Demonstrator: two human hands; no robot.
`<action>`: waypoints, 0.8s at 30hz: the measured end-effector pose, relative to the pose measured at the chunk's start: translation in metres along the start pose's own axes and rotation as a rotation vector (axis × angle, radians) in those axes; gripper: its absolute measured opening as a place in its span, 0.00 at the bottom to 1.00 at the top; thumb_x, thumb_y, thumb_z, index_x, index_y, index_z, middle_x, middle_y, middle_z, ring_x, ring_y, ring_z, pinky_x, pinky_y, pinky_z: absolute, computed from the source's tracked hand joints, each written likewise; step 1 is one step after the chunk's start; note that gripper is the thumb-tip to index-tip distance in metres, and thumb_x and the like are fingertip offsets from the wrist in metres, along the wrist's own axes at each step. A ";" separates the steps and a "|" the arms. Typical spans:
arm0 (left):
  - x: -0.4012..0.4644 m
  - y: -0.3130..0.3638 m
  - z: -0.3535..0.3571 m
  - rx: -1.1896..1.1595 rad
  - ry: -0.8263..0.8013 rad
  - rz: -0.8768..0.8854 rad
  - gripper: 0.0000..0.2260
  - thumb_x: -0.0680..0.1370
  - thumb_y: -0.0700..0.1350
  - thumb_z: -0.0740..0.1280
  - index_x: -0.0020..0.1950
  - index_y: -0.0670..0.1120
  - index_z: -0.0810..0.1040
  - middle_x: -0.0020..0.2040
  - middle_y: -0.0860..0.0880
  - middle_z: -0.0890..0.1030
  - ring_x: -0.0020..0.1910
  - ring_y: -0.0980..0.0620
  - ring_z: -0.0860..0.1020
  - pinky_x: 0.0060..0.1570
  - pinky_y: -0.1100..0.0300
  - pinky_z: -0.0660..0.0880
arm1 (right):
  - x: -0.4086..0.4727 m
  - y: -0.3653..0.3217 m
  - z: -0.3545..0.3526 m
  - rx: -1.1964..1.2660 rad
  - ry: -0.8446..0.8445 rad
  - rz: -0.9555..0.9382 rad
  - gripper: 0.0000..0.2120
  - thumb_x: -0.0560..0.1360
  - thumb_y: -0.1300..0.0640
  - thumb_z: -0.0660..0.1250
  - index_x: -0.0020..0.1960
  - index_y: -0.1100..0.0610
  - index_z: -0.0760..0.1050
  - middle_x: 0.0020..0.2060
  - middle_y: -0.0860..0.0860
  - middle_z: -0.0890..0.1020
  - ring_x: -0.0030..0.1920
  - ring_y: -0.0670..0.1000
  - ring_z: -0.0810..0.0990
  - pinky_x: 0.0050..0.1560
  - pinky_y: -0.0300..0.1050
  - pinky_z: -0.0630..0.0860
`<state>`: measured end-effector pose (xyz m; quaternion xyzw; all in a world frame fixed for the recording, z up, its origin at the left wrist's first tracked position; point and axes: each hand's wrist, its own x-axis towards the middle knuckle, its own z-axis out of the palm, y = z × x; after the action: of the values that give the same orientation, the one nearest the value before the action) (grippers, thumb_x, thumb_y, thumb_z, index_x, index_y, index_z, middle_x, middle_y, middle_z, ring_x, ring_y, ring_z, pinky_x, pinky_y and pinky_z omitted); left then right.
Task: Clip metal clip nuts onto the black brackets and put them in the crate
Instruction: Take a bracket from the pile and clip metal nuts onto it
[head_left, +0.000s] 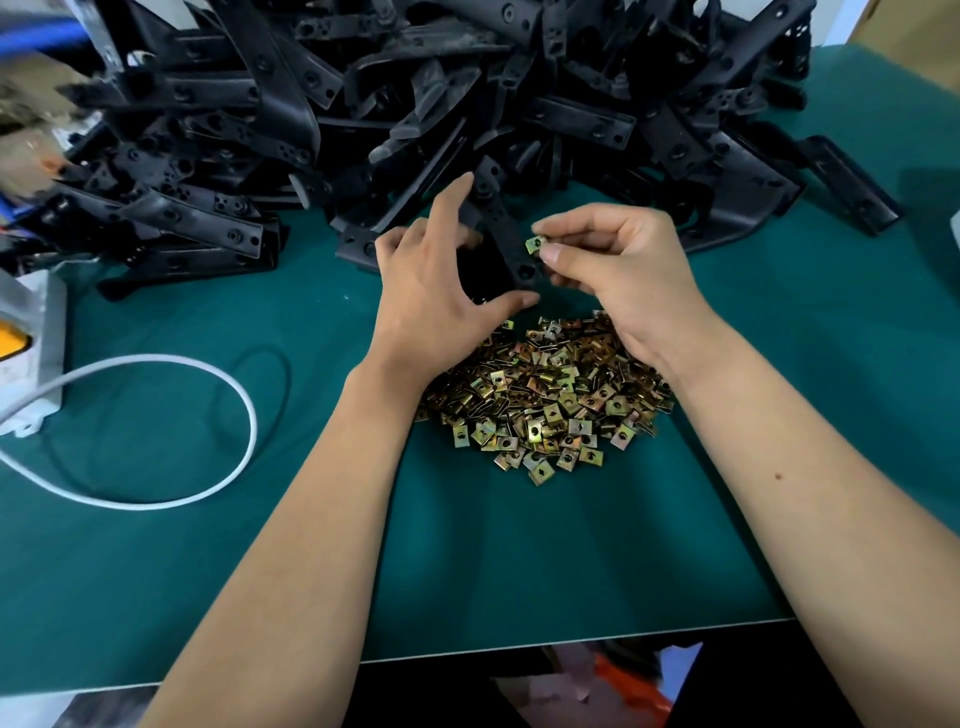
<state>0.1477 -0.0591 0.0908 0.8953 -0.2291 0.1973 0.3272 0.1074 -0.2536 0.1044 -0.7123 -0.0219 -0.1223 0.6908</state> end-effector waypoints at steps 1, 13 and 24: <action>0.000 0.000 0.000 -0.001 -0.001 0.000 0.49 0.67 0.68 0.74 0.80 0.49 0.59 0.56 0.54 0.83 0.64 0.53 0.76 0.67 0.55 0.57 | 0.000 0.000 0.000 -0.002 0.001 0.005 0.09 0.75 0.67 0.74 0.52 0.57 0.86 0.44 0.56 0.88 0.41 0.49 0.83 0.45 0.40 0.80; 0.000 0.000 0.001 -0.014 -0.012 -0.011 0.49 0.67 0.67 0.75 0.80 0.49 0.59 0.56 0.54 0.82 0.64 0.52 0.76 0.68 0.54 0.57 | 0.000 -0.001 0.001 0.016 0.008 0.058 0.08 0.75 0.68 0.74 0.52 0.58 0.86 0.41 0.53 0.87 0.38 0.48 0.83 0.44 0.38 0.79; -0.001 0.001 0.000 -0.026 -0.018 0.034 0.49 0.65 0.67 0.77 0.79 0.50 0.61 0.55 0.54 0.83 0.63 0.54 0.76 0.68 0.55 0.58 | 0.000 -0.002 0.001 0.005 -0.016 0.081 0.07 0.75 0.68 0.74 0.50 0.58 0.83 0.37 0.52 0.85 0.36 0.48 0.80 0.40 0.39 0.77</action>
<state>0.1469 -0.0595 0.0909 0.8887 -0.2496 0.1919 0.3334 0.1076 -0.2525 0.1064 -0.7117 0.0009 -0.0885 0.6969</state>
